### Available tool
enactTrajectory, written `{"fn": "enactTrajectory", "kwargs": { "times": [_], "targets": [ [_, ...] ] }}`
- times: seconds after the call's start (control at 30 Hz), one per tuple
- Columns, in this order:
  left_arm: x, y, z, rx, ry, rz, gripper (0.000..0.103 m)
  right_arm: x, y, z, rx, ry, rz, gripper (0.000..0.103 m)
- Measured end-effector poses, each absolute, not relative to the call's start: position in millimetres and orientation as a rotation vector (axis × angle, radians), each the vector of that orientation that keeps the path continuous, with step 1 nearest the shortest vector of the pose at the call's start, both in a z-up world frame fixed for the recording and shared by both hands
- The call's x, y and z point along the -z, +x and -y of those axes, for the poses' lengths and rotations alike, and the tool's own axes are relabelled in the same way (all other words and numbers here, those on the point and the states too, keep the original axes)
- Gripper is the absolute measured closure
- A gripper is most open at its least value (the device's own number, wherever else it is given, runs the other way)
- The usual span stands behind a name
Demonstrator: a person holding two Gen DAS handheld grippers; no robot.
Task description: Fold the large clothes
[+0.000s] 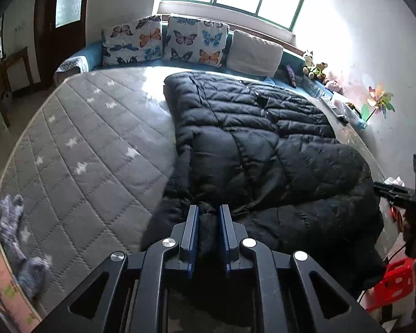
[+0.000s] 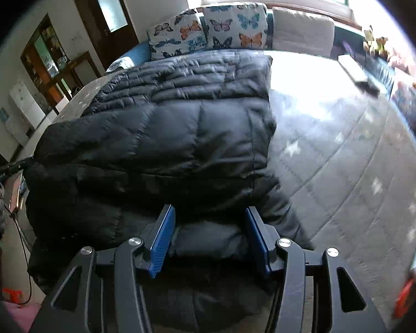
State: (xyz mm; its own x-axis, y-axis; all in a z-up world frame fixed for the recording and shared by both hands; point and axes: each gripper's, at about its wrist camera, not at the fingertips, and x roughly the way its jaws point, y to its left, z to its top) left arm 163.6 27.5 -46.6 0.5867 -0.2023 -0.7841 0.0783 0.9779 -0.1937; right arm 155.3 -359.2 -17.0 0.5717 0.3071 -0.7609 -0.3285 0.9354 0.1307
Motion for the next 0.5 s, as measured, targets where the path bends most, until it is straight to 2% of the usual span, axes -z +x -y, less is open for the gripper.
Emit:
{"fn": "enactTrajectory", "kwargs": {
  "times": [0.03,0.1,0.23,0.37,0.5],
  "targets": [
    [42.4,164.1,-32.1,0.139,-0.138,-0.937,0.081,9.9,154.2,358.9,-0.376,-0.039,-0.873,0.046],
    [29.1,164.0,-44.3,0.091,-0.140,-0.918,0.081,-9.6,153.3,355.2,-0.379,-0.058,-0.827,0.046],
    [2.2,158.9,-54.5,0.098,-0.221,-0.868,0.081,-23.3,167.7,345.2,-0.399,-0.067,-0.790,0.040],
    [-13.4,165.2,-21.5,0.242,-0.226,-0.850,0.081,-12.4,187.2,328.1,-0.435,-0.052,-0.826,0.039],
    [3.6,194.9,26.7,0.322,-0.161,-0.892,0.081,4.9,198.7,311.7,-0.452,-0.049,-0.863,0.039]
  ]
}}
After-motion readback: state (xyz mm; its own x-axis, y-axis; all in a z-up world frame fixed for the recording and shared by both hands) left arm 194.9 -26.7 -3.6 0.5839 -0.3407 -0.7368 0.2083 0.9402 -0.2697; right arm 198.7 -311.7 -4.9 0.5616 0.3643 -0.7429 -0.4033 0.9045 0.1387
